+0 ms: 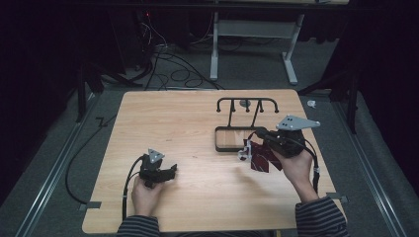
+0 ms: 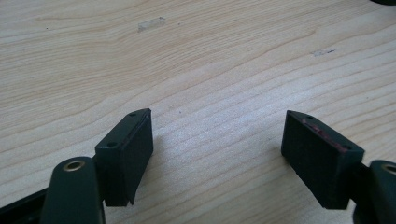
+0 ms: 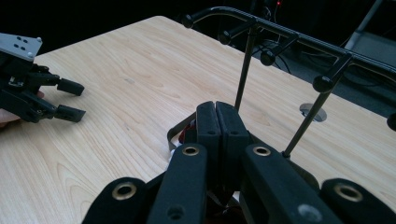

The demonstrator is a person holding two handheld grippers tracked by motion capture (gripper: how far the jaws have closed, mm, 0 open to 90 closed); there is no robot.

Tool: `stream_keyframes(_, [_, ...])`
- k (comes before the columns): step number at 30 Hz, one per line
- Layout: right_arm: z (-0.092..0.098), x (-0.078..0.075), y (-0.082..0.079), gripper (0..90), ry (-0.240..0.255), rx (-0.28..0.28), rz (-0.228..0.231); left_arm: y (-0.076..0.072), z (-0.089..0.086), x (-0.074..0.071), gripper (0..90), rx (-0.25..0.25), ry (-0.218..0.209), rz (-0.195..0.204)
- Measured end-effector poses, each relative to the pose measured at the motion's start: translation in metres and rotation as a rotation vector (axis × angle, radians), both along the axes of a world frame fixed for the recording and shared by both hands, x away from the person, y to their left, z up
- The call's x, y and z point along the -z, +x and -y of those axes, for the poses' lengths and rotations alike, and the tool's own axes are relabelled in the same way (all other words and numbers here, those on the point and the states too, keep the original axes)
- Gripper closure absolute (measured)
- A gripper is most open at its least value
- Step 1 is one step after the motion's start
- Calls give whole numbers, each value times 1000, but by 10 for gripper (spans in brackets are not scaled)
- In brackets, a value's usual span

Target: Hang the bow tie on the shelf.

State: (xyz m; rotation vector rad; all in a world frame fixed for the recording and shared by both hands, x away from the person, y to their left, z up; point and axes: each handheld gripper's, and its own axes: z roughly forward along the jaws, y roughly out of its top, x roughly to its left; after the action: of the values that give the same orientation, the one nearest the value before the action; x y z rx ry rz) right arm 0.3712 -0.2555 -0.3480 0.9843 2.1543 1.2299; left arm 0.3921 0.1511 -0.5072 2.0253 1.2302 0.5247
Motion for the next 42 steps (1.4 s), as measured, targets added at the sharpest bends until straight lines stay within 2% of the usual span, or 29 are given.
stream_keyframes(14, [-4, -10, 9, 900, 26, -15, 1, 0, 0, 0, 257, 0, -2, -1])
stream_keyframes(42, [-12, -15, 30, 900, 41, -8, -17, 0, -1, 0, 257, 2, -4, -3])
